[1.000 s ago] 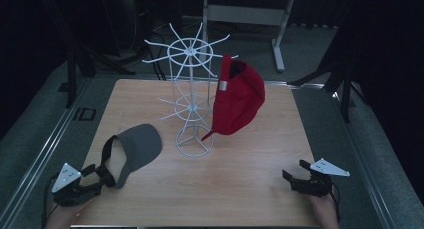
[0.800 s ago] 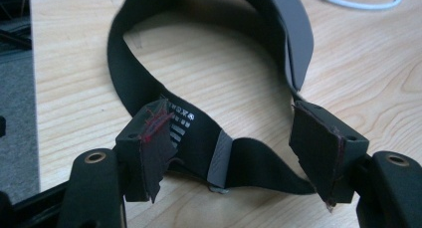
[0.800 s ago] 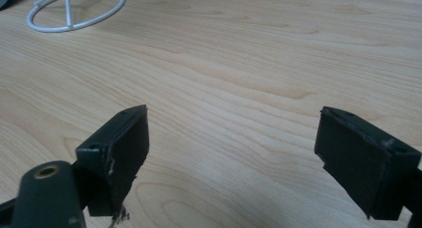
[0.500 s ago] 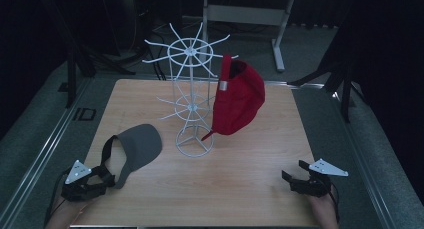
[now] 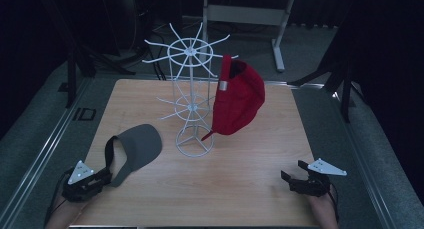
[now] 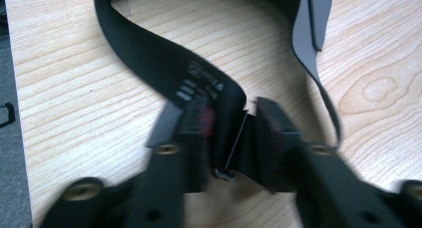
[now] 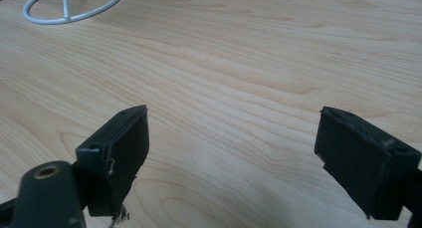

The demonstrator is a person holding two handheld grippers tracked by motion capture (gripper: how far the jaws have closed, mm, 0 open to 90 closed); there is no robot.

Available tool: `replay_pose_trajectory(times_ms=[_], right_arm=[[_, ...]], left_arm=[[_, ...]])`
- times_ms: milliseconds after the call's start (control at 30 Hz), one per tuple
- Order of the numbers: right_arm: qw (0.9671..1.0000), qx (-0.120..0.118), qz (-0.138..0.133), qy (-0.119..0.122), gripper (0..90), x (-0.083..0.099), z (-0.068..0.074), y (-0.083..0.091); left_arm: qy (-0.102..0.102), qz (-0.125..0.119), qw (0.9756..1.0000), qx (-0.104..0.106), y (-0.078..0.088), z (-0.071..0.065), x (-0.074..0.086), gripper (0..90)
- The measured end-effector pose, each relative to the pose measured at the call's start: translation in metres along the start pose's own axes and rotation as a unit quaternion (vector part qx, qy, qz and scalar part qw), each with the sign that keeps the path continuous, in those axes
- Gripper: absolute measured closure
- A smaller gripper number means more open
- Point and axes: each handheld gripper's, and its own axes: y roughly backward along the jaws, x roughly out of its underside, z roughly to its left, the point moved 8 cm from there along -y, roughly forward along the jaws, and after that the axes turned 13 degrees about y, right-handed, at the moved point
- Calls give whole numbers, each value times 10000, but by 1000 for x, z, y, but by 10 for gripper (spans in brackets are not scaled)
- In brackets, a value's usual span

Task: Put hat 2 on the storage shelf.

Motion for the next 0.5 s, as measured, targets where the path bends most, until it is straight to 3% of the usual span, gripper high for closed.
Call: replay_pose_trajectory(times_ms=[233, 267, 300, 367, 500], right_arm=[[10000, -17, -32, -20, 141, -2, 0, 1], [10000, -15, -28, -25, 141, -2, -1, 2], [10000, -10, -28, -27, 141, -2, -1, 2], [10000, -11, -36, -36, 141, -2, -1, 2], [10000, 18, -51, -32, 141, -1, -1, 2]], left_arm=[[78, -171, 9998, -93, 1, -1, -2, 828], [157, -375, 9992, 8, 5, -3, -7, 829], [157, -375, 9992, 8, 5, -3, -7, 830], [218, -686, 9973, 155, 13, -5, -17, 833], [112, -1117, 9935, 199, 27, -11, -35, 834]])
